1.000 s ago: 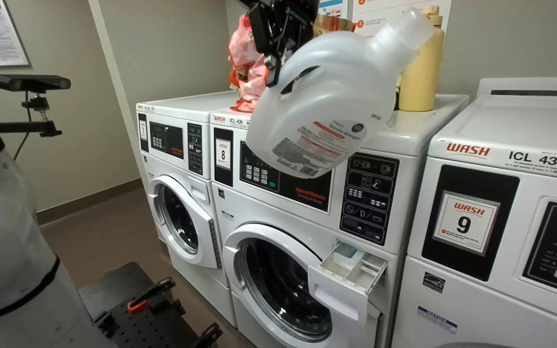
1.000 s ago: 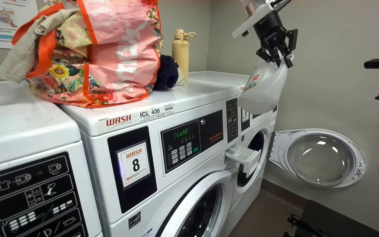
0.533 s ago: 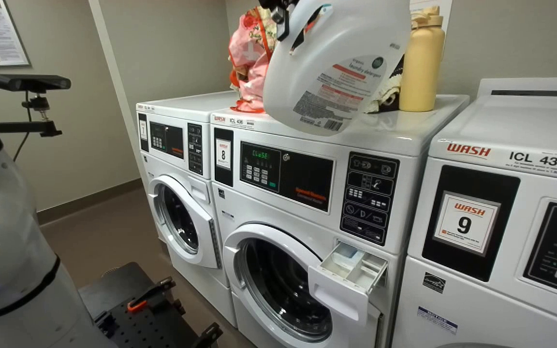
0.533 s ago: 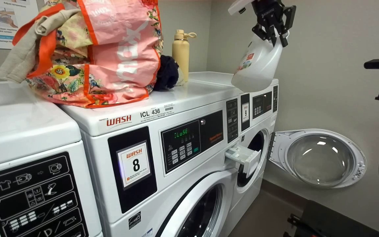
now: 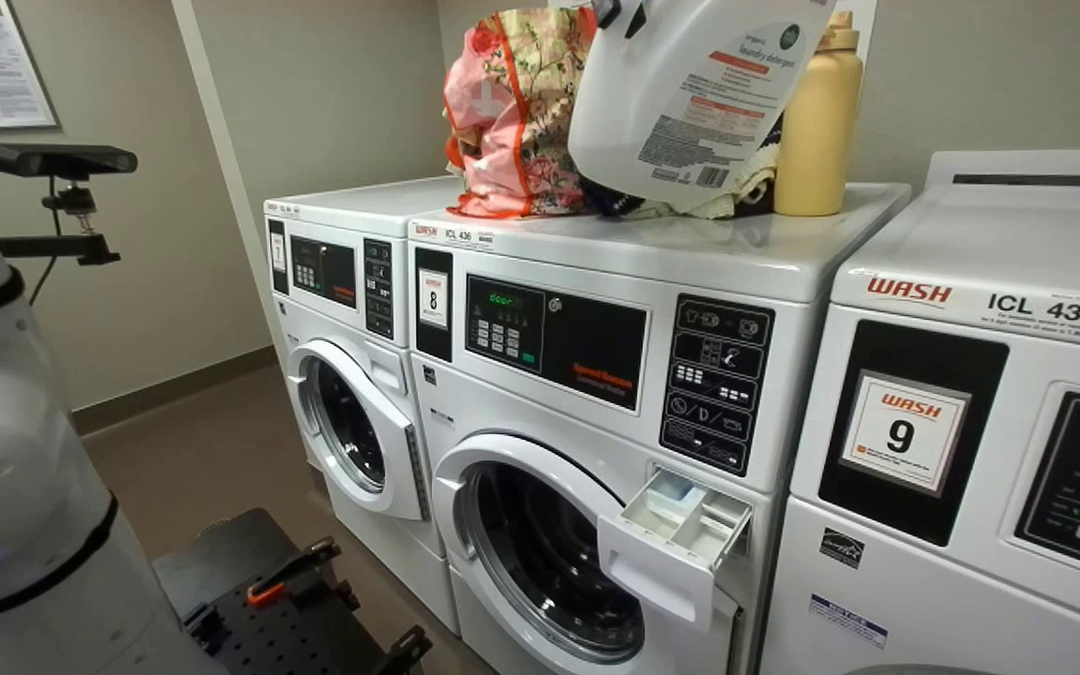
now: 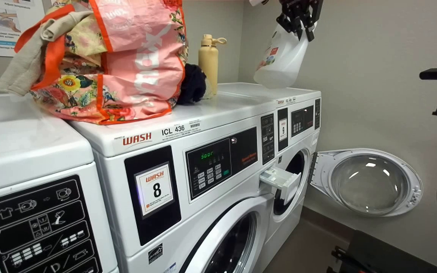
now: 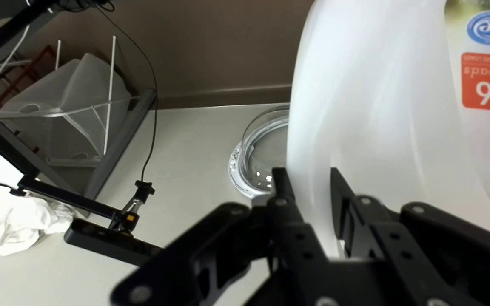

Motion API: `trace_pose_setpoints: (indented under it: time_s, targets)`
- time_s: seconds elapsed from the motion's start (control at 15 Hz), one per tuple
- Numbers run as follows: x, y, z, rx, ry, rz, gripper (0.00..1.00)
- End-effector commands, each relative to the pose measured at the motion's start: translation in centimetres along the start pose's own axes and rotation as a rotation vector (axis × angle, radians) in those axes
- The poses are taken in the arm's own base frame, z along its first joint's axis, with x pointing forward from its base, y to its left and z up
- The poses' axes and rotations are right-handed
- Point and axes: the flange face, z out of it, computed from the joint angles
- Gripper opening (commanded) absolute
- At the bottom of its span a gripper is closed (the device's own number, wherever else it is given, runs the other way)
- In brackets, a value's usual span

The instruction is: Pour some detergent into the open washing machine drawer

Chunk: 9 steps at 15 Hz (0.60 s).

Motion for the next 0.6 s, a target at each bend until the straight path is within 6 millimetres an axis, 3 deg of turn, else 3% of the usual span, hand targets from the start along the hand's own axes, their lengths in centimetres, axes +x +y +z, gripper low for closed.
trace_pose_setpoints:
  time_s: [0.0, 0.53]
  targets:
    - [0.3, -2.0, -2.7, 0.08, 0.076, 0.025, 0.06]
    - [-3.6, -5.5, -3.4, 0.12, 0.254, 0.049, 0.06]
